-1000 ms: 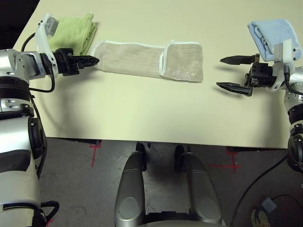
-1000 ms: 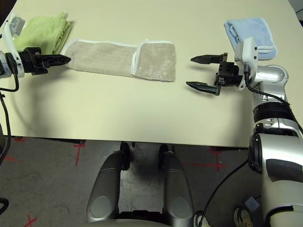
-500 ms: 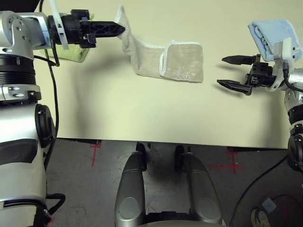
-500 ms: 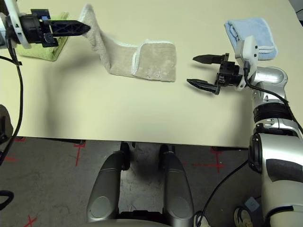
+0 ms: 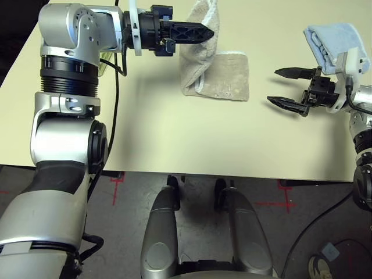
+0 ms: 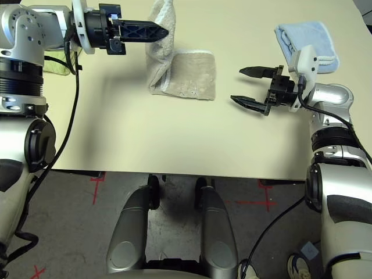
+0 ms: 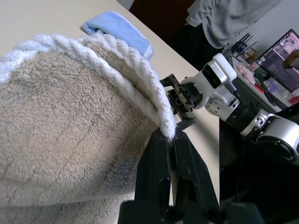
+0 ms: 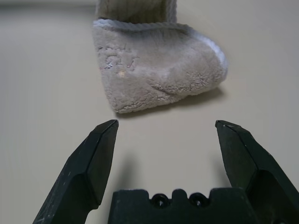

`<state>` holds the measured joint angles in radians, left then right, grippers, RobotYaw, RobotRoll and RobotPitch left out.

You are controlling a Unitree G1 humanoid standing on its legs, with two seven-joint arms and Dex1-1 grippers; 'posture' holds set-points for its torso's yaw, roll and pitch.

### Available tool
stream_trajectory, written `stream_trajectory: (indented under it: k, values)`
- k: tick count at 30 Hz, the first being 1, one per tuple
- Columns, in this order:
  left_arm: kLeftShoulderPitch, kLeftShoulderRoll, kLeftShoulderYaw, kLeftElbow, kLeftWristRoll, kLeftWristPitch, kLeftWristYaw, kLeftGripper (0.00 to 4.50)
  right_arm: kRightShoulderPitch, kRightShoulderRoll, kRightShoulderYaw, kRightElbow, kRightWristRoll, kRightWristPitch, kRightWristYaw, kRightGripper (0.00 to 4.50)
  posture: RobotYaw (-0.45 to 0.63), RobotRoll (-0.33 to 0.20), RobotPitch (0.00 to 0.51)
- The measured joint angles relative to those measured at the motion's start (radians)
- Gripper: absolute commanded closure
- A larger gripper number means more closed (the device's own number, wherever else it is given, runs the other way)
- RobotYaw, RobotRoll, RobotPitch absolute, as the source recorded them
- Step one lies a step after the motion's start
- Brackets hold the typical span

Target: Fold the towel and set it aside.

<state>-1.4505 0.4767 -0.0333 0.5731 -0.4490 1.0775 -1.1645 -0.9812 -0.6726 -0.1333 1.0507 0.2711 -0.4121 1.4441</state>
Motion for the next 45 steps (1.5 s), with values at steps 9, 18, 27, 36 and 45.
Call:
stream_trajectory:
  k: [9, 18, 27, 36, 45]
  values:
    - [0.016, -0.039, -0.056, 0.023, 0.008, -0.025, -0.021, 4.41, -0.014, 0.025, -0.004, 0.001, 0.002, 0.051, -0.045, 0.00, 0.02, 0.000, 0.359]
    - [0.016, -0.106, -0.057, 0.022, 0.002, -0.019, -0.007, 4.41, -0.022, 0.026, -0.004, 0.002, 0.000, 0.050, -0.049, 0.00, 0.01, 0.000, 0.352]
    - [0.016, -0.173, -0.061, 0.034, 0.018, -0.055, 0.052, 4.41, -0.021, 0.026, -0.004, 0.002, -0.001, 0.047, -0.051, 0.00, 0.00, 0.000, 0.350]
    - [0.034, -0.200, -0.064, 0.034, 0.024, -0.065, 0.089, 1.52, -0.013, 0.026, -0.004, -0.006, -0.002, 0.038, -0.054, 0.00, -0.02, 0.000, 0.351]
    - [0.099, -0.012, -0.008, 0.024, 0.028, -0.241, -0.006, 0.04, -0.021, 0.036, -0.009, -0.024, 0.011, 0.063, -0.060, 0.00, -0.01, 0.000, 0.359]
